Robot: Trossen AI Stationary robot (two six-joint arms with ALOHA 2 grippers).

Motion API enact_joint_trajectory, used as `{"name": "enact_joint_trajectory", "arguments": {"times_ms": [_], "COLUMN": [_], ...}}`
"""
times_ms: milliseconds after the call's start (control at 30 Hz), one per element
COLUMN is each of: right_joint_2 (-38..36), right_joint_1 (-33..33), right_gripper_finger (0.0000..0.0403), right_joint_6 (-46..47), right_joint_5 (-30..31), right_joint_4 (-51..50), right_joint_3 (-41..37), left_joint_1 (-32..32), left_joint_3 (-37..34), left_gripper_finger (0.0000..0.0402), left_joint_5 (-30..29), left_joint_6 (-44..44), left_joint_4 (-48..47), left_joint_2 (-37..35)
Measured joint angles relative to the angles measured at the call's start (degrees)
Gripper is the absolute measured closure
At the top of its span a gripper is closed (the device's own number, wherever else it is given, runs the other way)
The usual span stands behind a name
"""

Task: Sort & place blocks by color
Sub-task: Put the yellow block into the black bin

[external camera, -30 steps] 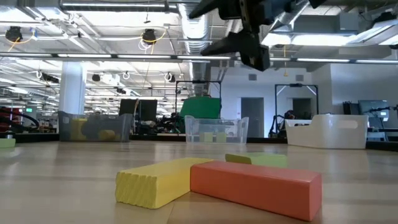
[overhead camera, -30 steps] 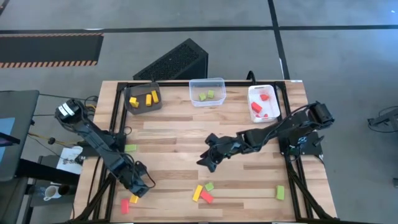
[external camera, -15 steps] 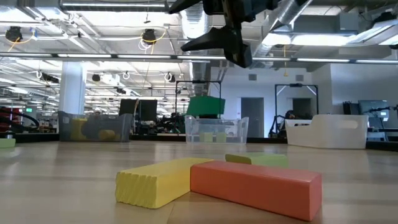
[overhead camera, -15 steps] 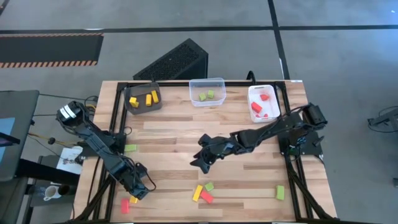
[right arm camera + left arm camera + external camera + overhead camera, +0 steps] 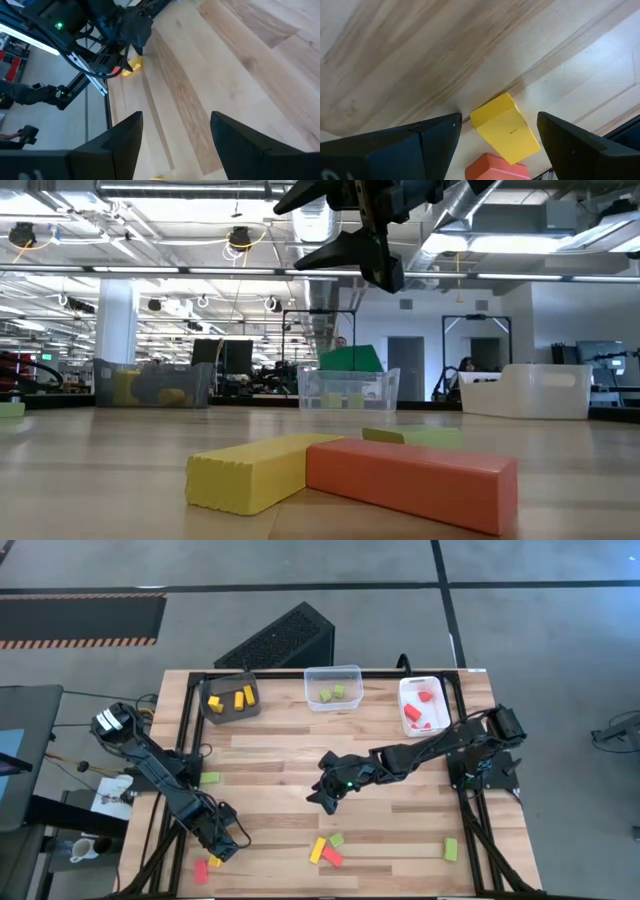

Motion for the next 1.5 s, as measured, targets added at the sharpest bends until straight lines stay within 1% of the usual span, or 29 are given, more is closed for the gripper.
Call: {"name": "enact_joint_trajectory", "arguments": {"times_ms": [433,867,1000,1267,1500], "right_joint_2": [0.0,0.0,0.0,0.0,-0.1], "right_joint_1": [0.2,0.2,0.2,0.0,0.2], "right_gripper_finger": [0.0148,0.0148,0.0148,0.0148,0.0148], "right_joint_6": [0.0,2.5,3.1,4.6,4.7], "right_joint_5": [-0.1,-0.8,-1.2,-1.3,-1.3], "right_joint_4": [-2.4,-2.4,-2.4,-1.4,1.7], "right_joint_3": [0.0,-0.1,-0.1,-0.1,-0.1], "left_joint_1": [0.0,0.2,1.6,5.4,6.4], "left_joint_3": [-0.1,-0.1,-0.1,-0.1,-0.1], "left_gripper_finger": [0.0134,0.0134,0.0134,0.0134,0.0134], "left_joint_5": [-0.3,-1.1,-0.8,-0.2,0.9], "left_joint_6": [0.0,0.5,2.7,9.7,12.0], "left_joint_4": [-0.2,-0.4,-0.6,-0.8,-2.1], "left_joint_2": [0.0,0.0,0.0,0.0,0.0]}}
